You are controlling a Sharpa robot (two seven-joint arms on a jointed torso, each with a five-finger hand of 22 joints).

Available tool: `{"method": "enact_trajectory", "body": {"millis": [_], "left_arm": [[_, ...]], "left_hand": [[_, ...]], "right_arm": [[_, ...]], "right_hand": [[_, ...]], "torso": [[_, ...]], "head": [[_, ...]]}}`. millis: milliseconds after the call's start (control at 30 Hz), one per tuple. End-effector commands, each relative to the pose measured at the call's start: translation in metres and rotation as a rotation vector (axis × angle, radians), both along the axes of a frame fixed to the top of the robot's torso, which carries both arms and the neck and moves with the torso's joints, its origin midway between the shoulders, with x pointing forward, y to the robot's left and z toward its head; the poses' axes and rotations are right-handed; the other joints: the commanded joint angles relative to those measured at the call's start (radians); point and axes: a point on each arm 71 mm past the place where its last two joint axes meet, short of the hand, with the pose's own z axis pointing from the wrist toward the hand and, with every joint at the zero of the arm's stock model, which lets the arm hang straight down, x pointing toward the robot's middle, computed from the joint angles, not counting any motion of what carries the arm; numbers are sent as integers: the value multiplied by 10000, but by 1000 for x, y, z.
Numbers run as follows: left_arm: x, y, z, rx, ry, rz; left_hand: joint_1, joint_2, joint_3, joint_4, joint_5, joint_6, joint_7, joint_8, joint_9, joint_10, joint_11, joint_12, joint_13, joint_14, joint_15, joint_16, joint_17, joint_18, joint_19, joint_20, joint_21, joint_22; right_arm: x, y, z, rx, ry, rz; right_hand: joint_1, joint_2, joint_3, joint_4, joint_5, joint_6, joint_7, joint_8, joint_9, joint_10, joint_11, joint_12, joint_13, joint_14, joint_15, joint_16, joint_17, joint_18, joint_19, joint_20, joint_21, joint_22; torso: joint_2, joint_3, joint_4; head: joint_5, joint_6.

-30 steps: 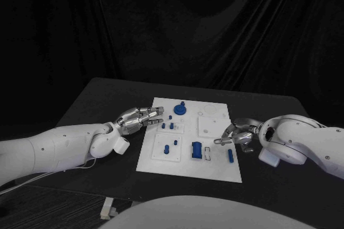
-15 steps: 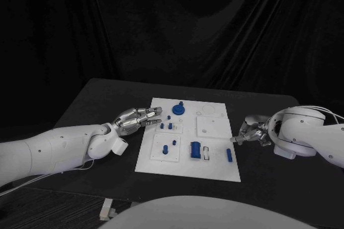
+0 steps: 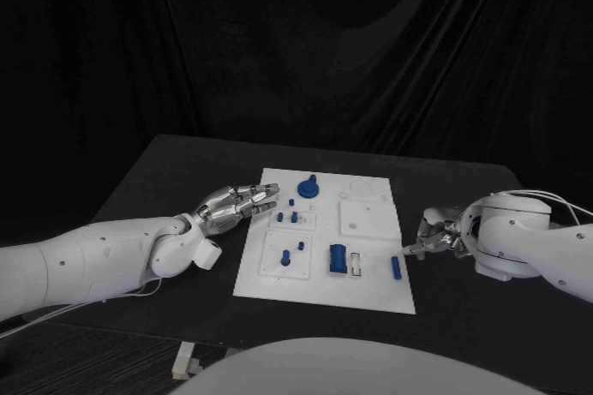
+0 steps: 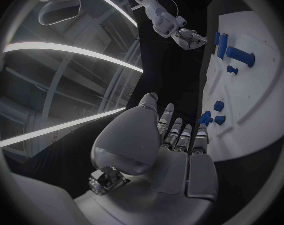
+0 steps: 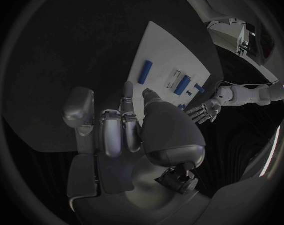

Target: Assemble the parts on the task board

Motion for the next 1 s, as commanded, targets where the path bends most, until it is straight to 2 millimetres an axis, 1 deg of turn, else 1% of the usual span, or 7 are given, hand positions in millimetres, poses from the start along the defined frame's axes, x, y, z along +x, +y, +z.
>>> {"method": "enact_trajectory", "body": {"millis": [33,67,133,500,567,700,1000], "left_arm": [[1,3,15,135,-2416,866],[0,3,16,262,-2615,908],[0,3,17,450,-2900,994],[-1,3,20,1070,-3657,1417],[-3,3,21,1216,-3767,1374],[-4,3,21,1294,-3777,1291],[-6,2,20,1219,-3505,1016]], "left_hand": [[-372,1,-404,43,-489,-1104,-552,-475,-135,-453,-651,-486,-72,-290,-754,-644,-157,71,-223,-761,-83,-289],[-374,-4,-419,44,-503,-1188,-575,-513,-145,-474,-682,-514,-77,-290,-773,-644,-157,69,-226,-788,-86,-297],[-419,-8,-589,43,-606,-2204,-1030,-1013,-248,-827,-1193,-1012,-141,-290,-1225,-644,-157,12,-287,-1309,-135,-449],[-391,-87,-799,43,-473,-2119,-1401,-1228,-254,-960,-1624,-1149,-171,-290,-1483,-644,-157,1,-287,-1561,-135,-449],[-437,-67,-840,47,-529,-2416,-1576,-1374,-291,-996,-1802,-1302,-193,-290,-1431,-644,-157,-32,-287,-1561,-135,-449],[-439,-25,-837,45,-495,-2490,-1627,-1427,-300,-1002,-1847,-1346,-199,-290,-1365,-644,-157,-63,-287,-1531,-135,-449],[-231,128,-743,22,-219,-2639,-1488,-1464,-312,-1031,-1651,-1425,-208,-290,-960,-644,-157,-260,-287,-1325,-135,-449]], "right_arm": [[0,-3,-3,-328,-163,-132],[-1,-3,-4,-310,-176,-158],[-1,-3,-5,-275,-203,-194],[-4,1,-11,-8,-350,-359],[-5,2,-13,186,-181,-512],[-6,4,-15,496,52,-750],[-6,14,-18,711,254,-785]], "right_hand": [[-111,46,-35,46,-90,64,-25,52,47,1047,-59,36,2634,782,-60,-45,1176,-47,12,-61,39,1241],[-124,65,-32,59,-91,60,-25,50,55,1047,-61,36,2634,781,-61,-48,1170,-46,11,-62,32,1239],[-136,149,1,88,-51,-5,-17,9,69,1047,-60,36,2634,781,-63,-50,1163,-44,10,-68,19,1236],[-135,218,49,109,104,-299,87,-299,-47,1047,21,36,2634,779,-10,-55,1141,-51,11,-43,6,1233],[-148,209,40,116,87,-309,96,-320,-60,1047,29,36,2634,775,-4,-65,1118,-49,9,-39,-11,1229],[-193,217,24,154,-14,-304,115,-371,-95,1047,48,36,2634,779,15,-57,1131,-50,10,-23,-13,1228],[-123,165,26,86,-71,-284,114,-398,-112,1047,53,36,2634,783,22,-47,1150,-49,14,-13,-8,1229]], "torso": [[-12,4,6],[-13,3,8],[-11,3,7],[-5,2,-13],[-4,2,-9],[-1,3,-9],[-5,1,-4]], "head": [[-21,1],[-36,1],[-40,1],[-71,1],[-73,1],[-60,1],[-91,1]]}}
